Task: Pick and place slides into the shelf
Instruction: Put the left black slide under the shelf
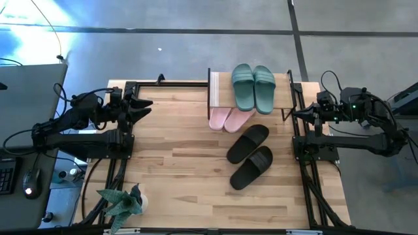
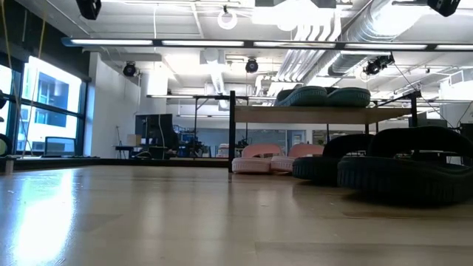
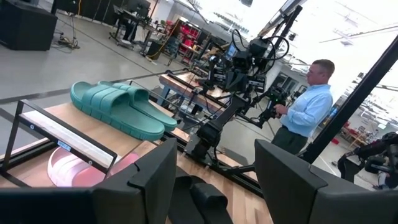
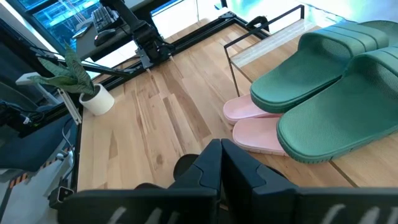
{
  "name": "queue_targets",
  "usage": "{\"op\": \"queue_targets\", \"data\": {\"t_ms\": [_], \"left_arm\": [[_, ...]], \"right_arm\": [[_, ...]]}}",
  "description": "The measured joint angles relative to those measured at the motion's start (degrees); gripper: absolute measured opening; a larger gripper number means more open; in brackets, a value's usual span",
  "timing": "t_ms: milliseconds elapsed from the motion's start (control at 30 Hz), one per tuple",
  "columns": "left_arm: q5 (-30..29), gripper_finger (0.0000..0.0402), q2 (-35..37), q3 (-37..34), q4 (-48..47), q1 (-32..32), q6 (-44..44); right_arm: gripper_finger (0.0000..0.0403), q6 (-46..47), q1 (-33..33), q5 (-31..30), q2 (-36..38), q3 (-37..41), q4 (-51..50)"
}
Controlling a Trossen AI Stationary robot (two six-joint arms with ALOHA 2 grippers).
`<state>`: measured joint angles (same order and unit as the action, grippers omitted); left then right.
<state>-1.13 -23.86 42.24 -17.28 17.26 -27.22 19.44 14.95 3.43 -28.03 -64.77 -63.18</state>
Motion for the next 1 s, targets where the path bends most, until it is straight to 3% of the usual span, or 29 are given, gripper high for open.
{"op": "queue_targets", "data": {"t_ms": [167, 333, 633, 833, 1000], "left_arm": [[0.0, 0.0198, 0.0, 0.0, 0.0, 0.0, 0.0], [0.0, 0.0198, 0.0, 0.0, 0.0, 0.0, 0.0], [0.0, 0.0198, 0.0, 0.0, 0.0, 0.0, 0.0], [0.0, 0.0198, 0.0, 0.0, 0.0, 0.0, -0.1], [0.0, 0.0198, 0.0, 0.0, 0.0, 0.0, -0.1]], "right_arm": [[0.0002, -0.3, 0.0, 0.0, 0.0, 0.0, 0.0], [0.0002, -13.5, 0.0, -1.4, 0.0, 0.0, 0.0], [0.0002, -28.2, 0.0, -1.7, 0.0, 0.0, 0.6], [0.0002, -28.0, 0.0, -4.7, 0.0, 0.0, 1.3], [0.0002, -13.4, 0.0, -3.9, 0.0, 0.0, 1.6]]}}
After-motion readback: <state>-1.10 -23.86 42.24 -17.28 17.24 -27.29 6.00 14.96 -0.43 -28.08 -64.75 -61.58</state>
